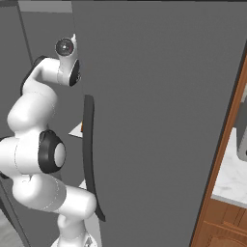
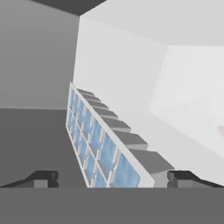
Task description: Open the freezer door, pick up the ice cube tray from the freezer, and place it on the dining counter.
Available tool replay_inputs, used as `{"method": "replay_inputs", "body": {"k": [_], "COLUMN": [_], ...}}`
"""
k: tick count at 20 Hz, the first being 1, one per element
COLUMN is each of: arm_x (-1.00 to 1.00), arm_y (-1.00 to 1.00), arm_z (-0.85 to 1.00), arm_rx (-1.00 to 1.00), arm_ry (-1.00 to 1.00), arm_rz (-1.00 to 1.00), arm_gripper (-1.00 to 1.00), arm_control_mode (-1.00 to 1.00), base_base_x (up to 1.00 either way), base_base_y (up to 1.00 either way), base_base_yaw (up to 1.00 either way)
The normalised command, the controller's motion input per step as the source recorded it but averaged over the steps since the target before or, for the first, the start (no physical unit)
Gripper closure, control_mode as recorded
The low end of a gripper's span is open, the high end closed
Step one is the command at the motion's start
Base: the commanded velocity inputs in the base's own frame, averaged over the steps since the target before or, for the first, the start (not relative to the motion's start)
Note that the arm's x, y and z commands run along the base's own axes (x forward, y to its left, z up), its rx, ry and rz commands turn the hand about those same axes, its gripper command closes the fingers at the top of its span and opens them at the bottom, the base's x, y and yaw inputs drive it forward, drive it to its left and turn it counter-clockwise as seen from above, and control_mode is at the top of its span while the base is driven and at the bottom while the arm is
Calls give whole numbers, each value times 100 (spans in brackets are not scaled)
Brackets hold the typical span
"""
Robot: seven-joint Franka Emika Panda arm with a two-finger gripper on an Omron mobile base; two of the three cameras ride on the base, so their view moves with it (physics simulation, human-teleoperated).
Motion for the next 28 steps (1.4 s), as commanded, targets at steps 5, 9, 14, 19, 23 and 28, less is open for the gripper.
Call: {"method": "replay_inputs", "body": {"k": [5,9,14,19,23,28], "arm_x": [0,0,0,0,0,0], "arm_y": [0,0,0,0,0,0], "arm_z": [0,0,0,0,0,0], "arm_rx": [0,0,0,0,0,0], "arm_ry": [0,0,0,0,0,0], "arm_rz": [0,0,0,0,0,0], "arm_gripper": [-100,-100,-100,-100,-100,-100], "arm_control_mode": [-100,-100,-100,-100,-100,-100], "base_base_x": [0,0,0,0,0,0], "base_base_y": [0,0,0,0,0,0], "base_base_yaw": [0,0,0,0,0,0]}}
